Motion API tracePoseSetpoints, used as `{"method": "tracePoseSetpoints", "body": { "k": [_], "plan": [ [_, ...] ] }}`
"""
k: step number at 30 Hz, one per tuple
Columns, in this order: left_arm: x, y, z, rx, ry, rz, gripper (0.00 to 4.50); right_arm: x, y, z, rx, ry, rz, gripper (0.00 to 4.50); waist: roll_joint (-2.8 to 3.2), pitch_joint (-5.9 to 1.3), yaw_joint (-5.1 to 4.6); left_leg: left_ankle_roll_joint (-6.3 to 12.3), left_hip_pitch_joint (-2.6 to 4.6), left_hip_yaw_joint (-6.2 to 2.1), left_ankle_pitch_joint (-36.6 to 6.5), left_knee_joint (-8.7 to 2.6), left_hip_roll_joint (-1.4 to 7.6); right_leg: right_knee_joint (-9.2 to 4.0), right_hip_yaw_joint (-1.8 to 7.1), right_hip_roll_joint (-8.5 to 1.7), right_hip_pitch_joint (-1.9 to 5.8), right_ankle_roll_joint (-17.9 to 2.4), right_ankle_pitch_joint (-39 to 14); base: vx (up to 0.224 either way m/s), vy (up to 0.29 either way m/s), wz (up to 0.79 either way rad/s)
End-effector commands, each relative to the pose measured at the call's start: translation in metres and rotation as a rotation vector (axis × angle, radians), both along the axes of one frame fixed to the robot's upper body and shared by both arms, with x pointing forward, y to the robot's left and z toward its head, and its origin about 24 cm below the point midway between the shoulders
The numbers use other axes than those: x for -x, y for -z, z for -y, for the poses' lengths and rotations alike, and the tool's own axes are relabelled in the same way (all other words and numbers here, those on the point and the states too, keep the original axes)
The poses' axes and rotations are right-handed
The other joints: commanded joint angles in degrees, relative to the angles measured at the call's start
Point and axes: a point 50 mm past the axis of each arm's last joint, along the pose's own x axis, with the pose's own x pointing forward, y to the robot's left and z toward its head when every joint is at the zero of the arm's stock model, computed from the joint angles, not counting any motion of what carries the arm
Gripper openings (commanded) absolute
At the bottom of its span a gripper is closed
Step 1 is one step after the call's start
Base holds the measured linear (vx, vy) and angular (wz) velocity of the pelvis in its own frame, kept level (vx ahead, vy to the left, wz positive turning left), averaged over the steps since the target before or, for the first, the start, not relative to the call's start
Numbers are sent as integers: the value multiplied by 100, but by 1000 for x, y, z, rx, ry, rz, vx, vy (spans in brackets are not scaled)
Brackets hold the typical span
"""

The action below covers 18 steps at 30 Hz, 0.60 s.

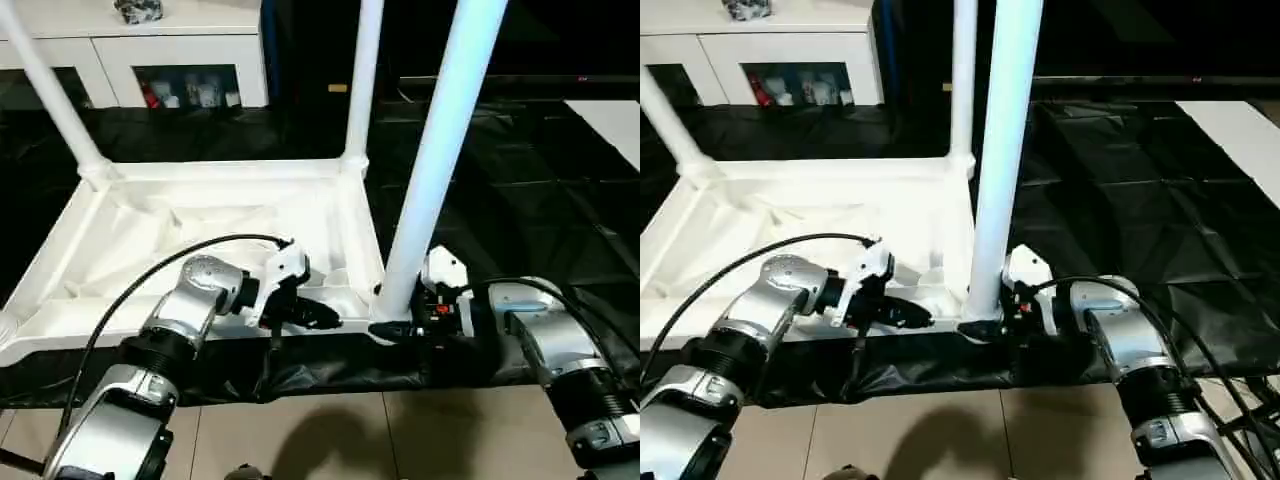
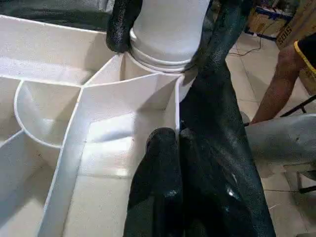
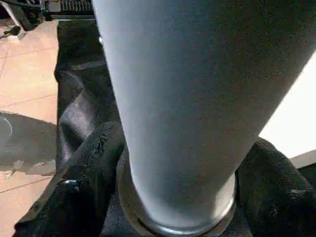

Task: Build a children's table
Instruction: Rotate leg to tighten

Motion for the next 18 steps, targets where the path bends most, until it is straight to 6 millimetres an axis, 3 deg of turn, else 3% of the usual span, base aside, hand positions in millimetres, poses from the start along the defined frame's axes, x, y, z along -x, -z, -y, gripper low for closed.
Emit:
{"method": "tracePoseSetpoints", "body": {
  "k": [1,9,11,13,14,16,18],
  "plan": [
    [-5,-18,14,66,23,74,0,14,11,-23,-11,-142,-69,306,-69,-368,-2,480,34,-2,-1086,-360,150,-442,288,-326,329,-1265,-1145,0,0,0],
    [-8,-17,17,60,-19,89,0,17,14,-27,-33,-124,-91,266,-62,-365,5,468,35,-2,-1105,-360,151,-447,285,-324,328,-1263,-1162,0,0,0],
    [-12,-16,20,50,-72,107,0,11,17,-31,-35,-42,-77,264,-60,-353,7,436,36,-5,-1162,-369,152,-463,287,-330,322,-1216,-1307,0,0,0],
    [-17,-16,27,39,-138,128,0,0,23,-37,-21,102,-63,264,-49,-322,-26,328,45,-13,-1338,-397,148,-497,277,-326,295,-1138,-1650,0,0,0],
    [-18,-16,28,39,-144,129,0,-1,23,-37,-19,120,-63,264,-55,-308,-74,171,67,-44,-1617,-419,123,-562,256,-346,305,-956,-2276,0,0,0],
    [-22,-16,36,39,-203,138,0,-10,28,-45,-4,231,-42,263,-52,-305,-115,104,93,-40,-1665,-425,125,-574,285,-340,271,-912,-2303,0,0,0],
    [-27,-17,46,42,-261,148,0,-17,32,-53,13,333,-31,263,-52,-286,-155,41,93,-67,-1870,-442,106,-605,252,-337,283,-803,-2625,0,0,0]
  ]
}}
